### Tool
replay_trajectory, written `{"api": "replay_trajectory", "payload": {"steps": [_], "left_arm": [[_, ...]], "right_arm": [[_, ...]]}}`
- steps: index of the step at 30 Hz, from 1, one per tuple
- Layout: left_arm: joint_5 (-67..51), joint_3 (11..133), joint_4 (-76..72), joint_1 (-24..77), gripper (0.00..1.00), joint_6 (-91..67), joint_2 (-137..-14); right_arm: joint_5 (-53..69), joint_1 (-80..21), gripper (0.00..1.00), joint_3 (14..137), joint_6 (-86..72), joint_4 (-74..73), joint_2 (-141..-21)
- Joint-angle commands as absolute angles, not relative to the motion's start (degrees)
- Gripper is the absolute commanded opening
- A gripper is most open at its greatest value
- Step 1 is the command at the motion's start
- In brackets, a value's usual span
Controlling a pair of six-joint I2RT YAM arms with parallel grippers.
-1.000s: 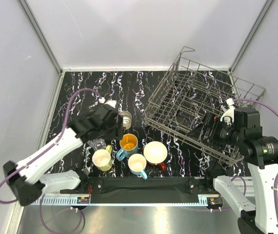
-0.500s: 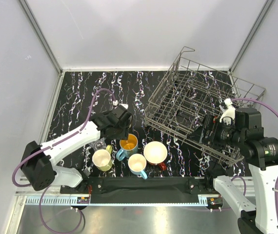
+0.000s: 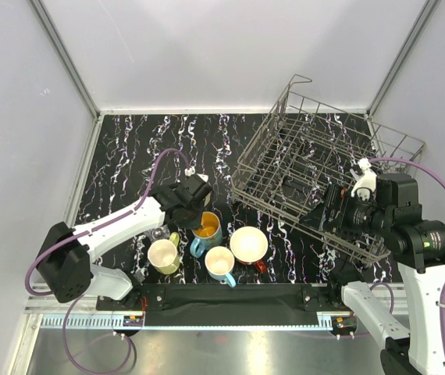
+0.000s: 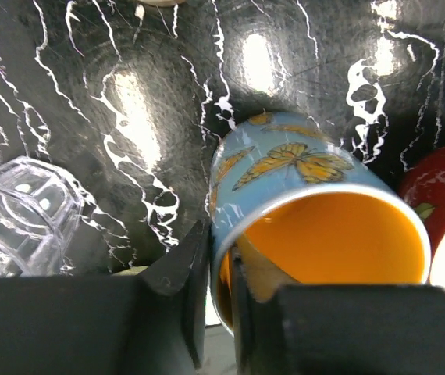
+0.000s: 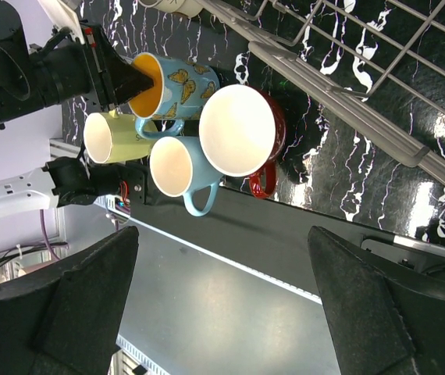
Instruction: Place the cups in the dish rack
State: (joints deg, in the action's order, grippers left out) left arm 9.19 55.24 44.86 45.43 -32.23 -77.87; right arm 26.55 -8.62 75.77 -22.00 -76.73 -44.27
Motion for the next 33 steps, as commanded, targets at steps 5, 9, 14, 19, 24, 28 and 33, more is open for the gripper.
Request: {"api": "replay_trajectory", "payload": {"steps": [5,9,14,19,24,28,33], "left_arm": [[8.08,56.42,43.15,45.44,0.0,-31.11,-77.87],[10.1,59.49,46.66,45.44,0.0,-31.55,-74.37],[11.95,69.93,55.08,45.44,0.0,-32.34,-66.12],[8.62,79.53,60.11,45.44,0.0,-32.17,-60.56],[-2.97,82.44,56.0,45.44,0.0,-32.87,-53.1],[-7.64,81.3,41.36,45.44,0.0,-37.34,-47.29],[-12.47,80.07,21.59,45.44,0.0,-45.07,-46.23]], "right_arm": [[27.6,-8.7,0.96,75.59,-20.66,-77.96,-44.56],[27.33,-8.79,0.97,75.24,-20.65,-78.22,-44.47],[33.55,-8.7,1.0,74.62,-24.52,-74.63,-44.03],[41.13,-8.7,1.0,72.51,-25.22,-68.21,-44.12],[47.6,-8.7,0.92,72.25,-25.4,-64.52,-45.44],[57.02,-8.7,0.88,72.51,-31.52,-52.5,-44.56],[61.61,-9.93,0.86,71.81,-42.6,-37.12,-44.03]]}}
